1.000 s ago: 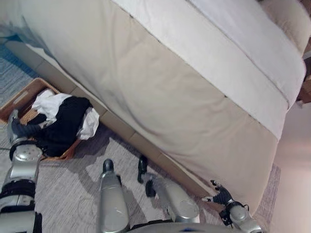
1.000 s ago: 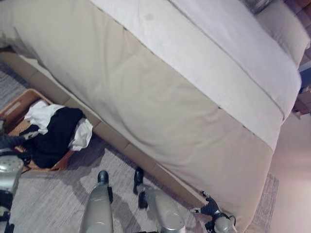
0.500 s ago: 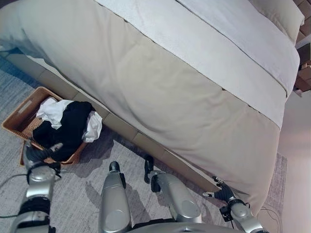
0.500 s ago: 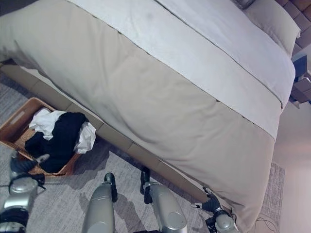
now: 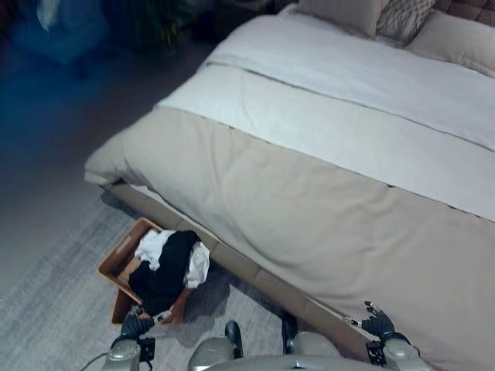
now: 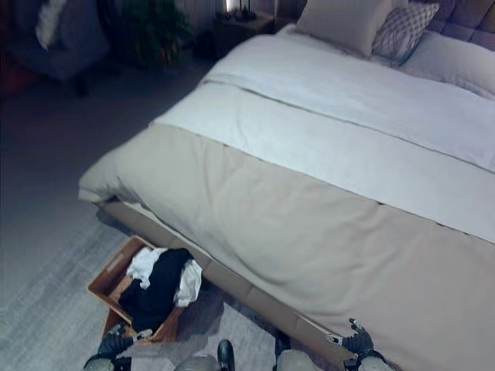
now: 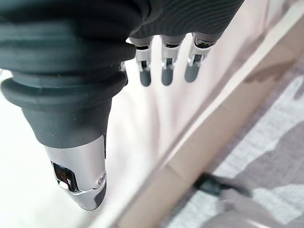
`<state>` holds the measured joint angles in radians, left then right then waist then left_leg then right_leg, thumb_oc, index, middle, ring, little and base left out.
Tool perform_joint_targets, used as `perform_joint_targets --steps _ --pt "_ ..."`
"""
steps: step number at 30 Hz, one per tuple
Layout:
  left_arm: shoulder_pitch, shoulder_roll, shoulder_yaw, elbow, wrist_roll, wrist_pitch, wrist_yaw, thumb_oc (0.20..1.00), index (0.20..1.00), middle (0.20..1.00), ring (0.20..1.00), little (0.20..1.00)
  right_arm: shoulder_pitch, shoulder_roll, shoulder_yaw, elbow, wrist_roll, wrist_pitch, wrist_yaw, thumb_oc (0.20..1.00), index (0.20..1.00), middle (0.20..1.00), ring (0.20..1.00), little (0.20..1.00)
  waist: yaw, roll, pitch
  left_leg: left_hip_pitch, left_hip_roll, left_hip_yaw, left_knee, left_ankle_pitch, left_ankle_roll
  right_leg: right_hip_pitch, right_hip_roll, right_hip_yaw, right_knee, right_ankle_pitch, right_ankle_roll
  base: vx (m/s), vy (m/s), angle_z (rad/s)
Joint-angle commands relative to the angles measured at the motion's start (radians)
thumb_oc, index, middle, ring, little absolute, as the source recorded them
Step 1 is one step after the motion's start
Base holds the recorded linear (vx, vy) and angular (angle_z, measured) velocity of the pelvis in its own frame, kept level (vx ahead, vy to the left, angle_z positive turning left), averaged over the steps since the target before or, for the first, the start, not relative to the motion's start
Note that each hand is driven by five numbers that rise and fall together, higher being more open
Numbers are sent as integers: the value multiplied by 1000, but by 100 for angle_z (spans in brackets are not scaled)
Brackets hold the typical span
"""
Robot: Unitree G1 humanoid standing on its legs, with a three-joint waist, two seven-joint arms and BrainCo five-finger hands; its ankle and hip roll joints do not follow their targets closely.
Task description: Pick up clothes into the bucket
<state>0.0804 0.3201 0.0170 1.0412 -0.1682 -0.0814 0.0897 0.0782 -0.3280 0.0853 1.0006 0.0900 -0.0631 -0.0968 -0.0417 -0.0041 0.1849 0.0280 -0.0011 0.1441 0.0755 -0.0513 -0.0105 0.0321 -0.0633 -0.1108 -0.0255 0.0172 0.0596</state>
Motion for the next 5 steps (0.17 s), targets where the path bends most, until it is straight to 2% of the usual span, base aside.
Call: perform_joint_targets --steps 1,5 --pt "-9 -8 -17 68 14 3 -28 1000 1000 1000 1000 1000 -28 -19 -19 43 69 -8 12 1000 1000 1000 1000 1000 -10 -29 -37 -43 7 -55 -5 32 -6 -58 2 2 31 9 35 44 -91 14" --pt "-1 -42 -45 113 61 17 -16 1000 1000 1000 1000 1000 -39 1 -7 96 60 9 17 1000 1000 1000 1000 1000 -7 -30 -69 -8 13 -61 -29 39 -11 -17 12 -2 9 4 29 38 -67 5"
